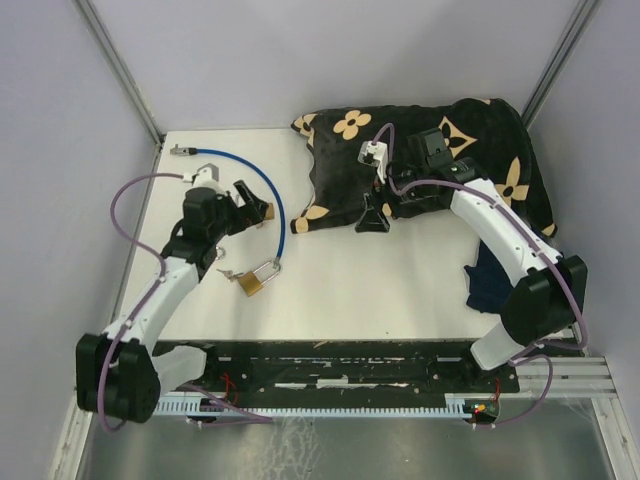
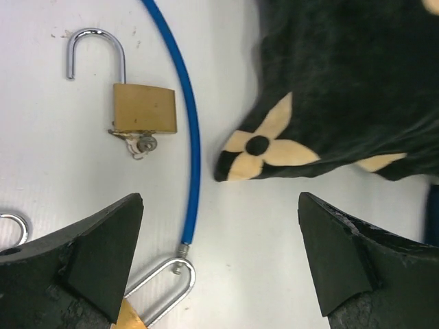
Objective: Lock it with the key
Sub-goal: Pick up the lock from the center of the board.
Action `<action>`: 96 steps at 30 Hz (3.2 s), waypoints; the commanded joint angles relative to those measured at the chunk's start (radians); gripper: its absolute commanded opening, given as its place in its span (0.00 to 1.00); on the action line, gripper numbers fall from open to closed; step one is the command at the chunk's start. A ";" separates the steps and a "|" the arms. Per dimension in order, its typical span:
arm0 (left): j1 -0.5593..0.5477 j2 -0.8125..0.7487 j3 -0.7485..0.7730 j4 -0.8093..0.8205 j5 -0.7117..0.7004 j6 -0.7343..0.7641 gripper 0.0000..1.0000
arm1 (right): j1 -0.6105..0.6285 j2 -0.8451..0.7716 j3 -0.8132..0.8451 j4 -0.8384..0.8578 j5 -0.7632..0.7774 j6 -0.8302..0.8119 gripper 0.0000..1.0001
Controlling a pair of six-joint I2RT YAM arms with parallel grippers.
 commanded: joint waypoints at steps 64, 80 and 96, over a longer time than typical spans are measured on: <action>-0.091 0.951 0.698 -0.329 -0.294 0.337 0.57 | -0.036 -0.019 -0.048 -0.014 -0.110 -0.022 0.86; -0.085 0.694 0.517 -0.204 -0.163 0.272 0.36 | -0.035 0.026 -0.226 0.422 -0.221 0.375 0.86; -0.109 0.341 0.075 0.204 0.103 -0.103 0.34 | 0.068 0.080 -0.598 1.358 -0.060 0.871 0.87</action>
